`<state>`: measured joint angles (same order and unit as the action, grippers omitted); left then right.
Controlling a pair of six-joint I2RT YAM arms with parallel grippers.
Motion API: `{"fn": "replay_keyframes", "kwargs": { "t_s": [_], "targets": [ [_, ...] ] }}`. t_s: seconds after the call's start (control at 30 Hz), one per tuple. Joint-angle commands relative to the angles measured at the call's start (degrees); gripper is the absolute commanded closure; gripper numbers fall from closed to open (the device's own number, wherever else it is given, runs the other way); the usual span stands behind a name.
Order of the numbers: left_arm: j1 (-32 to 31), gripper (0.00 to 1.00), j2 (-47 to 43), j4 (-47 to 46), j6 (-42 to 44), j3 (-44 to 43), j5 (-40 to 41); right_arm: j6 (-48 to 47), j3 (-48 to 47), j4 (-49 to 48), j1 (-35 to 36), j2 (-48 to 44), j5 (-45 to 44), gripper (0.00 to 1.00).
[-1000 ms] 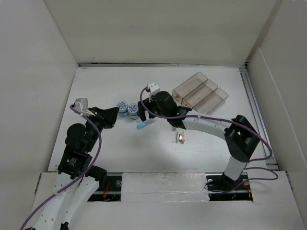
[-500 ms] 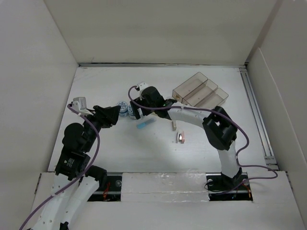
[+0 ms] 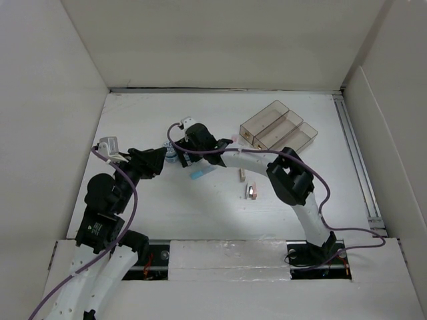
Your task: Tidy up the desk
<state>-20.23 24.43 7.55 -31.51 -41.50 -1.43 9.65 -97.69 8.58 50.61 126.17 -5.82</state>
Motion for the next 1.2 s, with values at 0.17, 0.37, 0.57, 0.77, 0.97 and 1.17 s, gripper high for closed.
{"fn": "replay_keyframes", "kwargs": {
  "t_s": [0.17, 0.37, 0.57, 0.77, 0.97, 1.17],
  "targets": [
    [2.2, 0.5, -0.3, -2.6, 0.6, -0.5, -2.2, -0.8, -3.8, -4.4, 1.4, 1.5, -5.6, 0.11],
    [2.2, 0.5, 0.2, -3.4, 0.3, -0.3, -3.1, -0.3, -1.0, -6.5, 1.9, -2.0, -3.9, 0.38],
    [2.2, 0.5, 0.5, -4.0, 0.1, 0.0, -3.3, 0.6, 4.1, -10.9, 1.9, -10.8, -4.0, 0.45],
    [2.2, 0.5, 0.4, -3.6, 0.2, -0.1, -3.1, 2.2, 13.9, -14.5, -1.8, -26.1, -6.0, 0.47],
    [2.2, 0.5, 0.4, -4.1, 0.0, 0.4, -4.3, 8.6, 26.4, -16.6, -18.0, -38.8, -6.6, 0.49],
    [2.2, 0.5, 0.2, -4.6, 0.1, 0.3, -5.2, 16.6, 33.6, -15.4, -36.4, -43.5, -9.6, 0.49]
  ]
}}
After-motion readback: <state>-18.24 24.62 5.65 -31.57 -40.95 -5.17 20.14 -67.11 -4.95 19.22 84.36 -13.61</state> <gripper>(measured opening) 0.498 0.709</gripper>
